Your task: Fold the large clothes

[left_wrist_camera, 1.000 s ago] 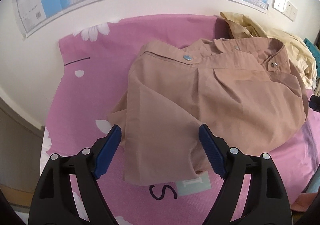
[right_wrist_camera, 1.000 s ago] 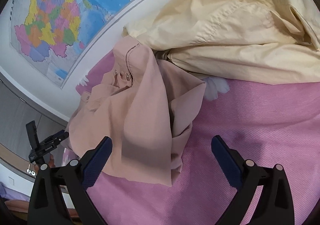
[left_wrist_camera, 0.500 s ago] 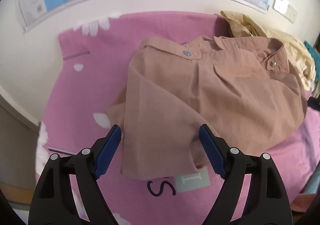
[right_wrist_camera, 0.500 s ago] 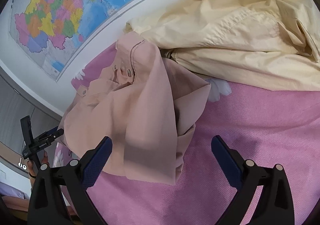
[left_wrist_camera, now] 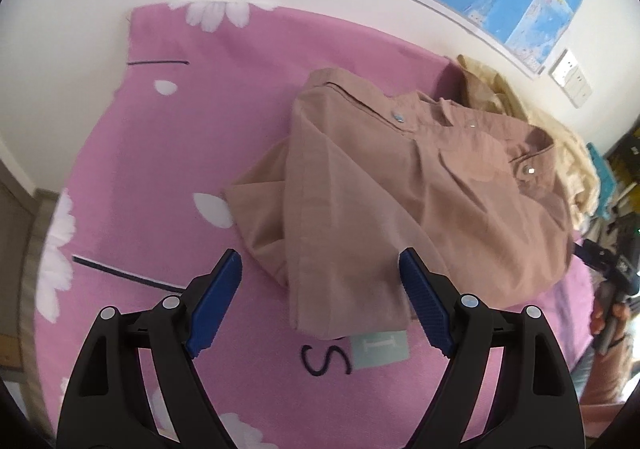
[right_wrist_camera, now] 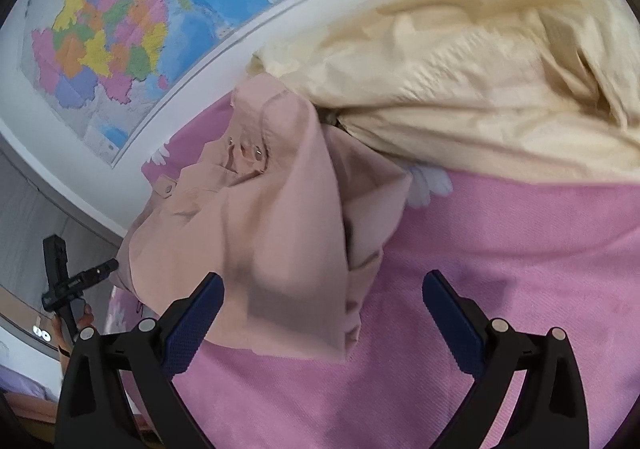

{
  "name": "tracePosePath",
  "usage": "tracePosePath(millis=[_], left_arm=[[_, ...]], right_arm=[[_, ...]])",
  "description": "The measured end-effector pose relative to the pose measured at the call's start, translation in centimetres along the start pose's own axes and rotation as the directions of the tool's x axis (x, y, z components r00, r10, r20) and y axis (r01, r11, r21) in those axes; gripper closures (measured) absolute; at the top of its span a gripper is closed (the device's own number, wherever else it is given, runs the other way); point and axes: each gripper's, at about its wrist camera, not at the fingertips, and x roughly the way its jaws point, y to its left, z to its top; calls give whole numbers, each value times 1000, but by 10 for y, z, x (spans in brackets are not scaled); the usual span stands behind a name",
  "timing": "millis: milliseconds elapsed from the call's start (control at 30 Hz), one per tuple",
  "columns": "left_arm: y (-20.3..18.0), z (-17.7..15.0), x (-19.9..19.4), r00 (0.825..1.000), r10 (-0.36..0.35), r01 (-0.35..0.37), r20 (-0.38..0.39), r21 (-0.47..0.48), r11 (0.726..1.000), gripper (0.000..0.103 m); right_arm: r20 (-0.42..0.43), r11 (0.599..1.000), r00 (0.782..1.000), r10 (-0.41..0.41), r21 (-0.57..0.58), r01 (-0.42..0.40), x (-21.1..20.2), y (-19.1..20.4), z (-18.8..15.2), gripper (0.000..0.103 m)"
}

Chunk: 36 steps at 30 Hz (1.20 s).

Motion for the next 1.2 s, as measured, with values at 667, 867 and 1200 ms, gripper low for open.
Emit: tracePosePath(millis=[667, 867, 1200], left_arm=[[-18, 32, 42, 997, -24, 28, -67, 60, 998, 53], [-15, 45, 33, 1000, -21, 22, -21, 71, 997, 63], [-35, 95, 34, 998, 35, -42, 46, 153, 987, 41]], right_arm=[[6, 983, 998, -56, -176, 56, 50, 37, 64, 100], [54, 996, 998, -12, -91, 17, 14, 16, 57, 100], [135, 951, 986, -98, -278, 132, -5, 72, 59, 40]])
